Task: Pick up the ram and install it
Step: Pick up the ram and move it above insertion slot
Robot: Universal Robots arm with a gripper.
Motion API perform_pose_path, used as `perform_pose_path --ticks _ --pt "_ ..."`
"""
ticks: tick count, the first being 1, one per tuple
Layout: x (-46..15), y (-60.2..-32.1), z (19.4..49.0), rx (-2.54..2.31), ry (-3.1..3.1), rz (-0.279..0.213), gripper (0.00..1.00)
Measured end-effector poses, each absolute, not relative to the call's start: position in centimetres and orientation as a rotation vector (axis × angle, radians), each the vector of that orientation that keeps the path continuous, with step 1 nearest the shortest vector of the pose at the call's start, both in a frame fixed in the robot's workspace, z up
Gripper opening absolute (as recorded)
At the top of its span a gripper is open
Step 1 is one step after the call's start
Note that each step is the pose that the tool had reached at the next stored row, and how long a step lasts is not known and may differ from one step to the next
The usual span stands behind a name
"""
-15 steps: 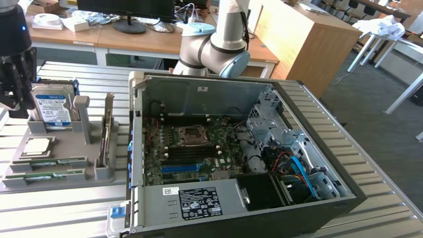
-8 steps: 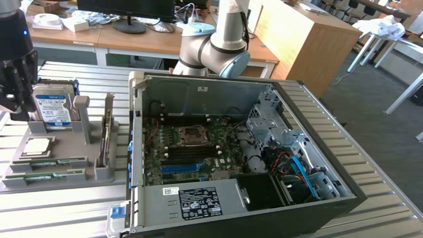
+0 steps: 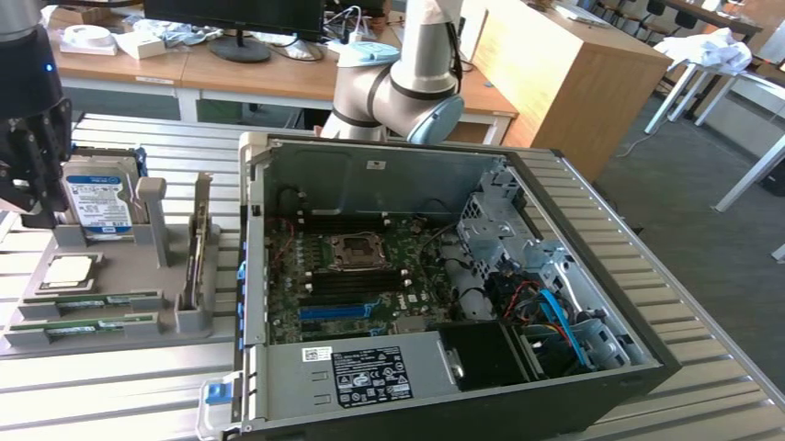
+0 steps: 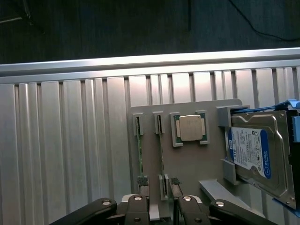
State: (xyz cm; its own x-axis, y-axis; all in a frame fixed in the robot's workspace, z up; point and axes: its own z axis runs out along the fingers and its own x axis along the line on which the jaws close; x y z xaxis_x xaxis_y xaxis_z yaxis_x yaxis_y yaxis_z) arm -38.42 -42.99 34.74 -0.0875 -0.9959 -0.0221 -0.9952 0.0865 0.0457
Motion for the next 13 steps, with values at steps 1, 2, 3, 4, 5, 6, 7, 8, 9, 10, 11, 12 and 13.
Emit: perform_pose_path --ticks 1,2,3,4,5,6,7,8,9,10,11,12,13 --pt "-38.42 -43.00 34.67 2.112 -2.305 -0.076 0.30" --pt "-38.42 -42.99 34.60 2.112 -2.305 -0.076 0.30" --pt "-38.42 -42.99 34.53 2.112 -2.305 -0.076 0.30" --pt "-38.42 -42.99 34.45 2.112 -2.305 -0.076 0.30" --pt "-38.42 -42.99 34.37 2.112 -2.305 -0.076 0.30" --pt "-38.42 -42.99 34.29 2.112 -2.305 -0.076 0.30" --pt "-38.42 -42.99 34.21 2.112 -2.305 -0.076 0.30" --pt "-38.42 -42.99 34.13 2.112 -2.305 -0.076 0.30" --pt "-38.42 -42.99 34.07 2.112 -2.305 -0.076 0.30" --pt "-38.42 -42.99 33.99 2.112 -2.305 -0.076 0.30" --pt "-38.42 -43.00 33.92 2.112 -2.305 -0.076 0.30" --pt "-38.42 -42.99 33.85 2.112 -2.305 -0.076 0.30" --pt "-38.42 -42.99 33.78 2.112 -2.305 -0.076 0.30"
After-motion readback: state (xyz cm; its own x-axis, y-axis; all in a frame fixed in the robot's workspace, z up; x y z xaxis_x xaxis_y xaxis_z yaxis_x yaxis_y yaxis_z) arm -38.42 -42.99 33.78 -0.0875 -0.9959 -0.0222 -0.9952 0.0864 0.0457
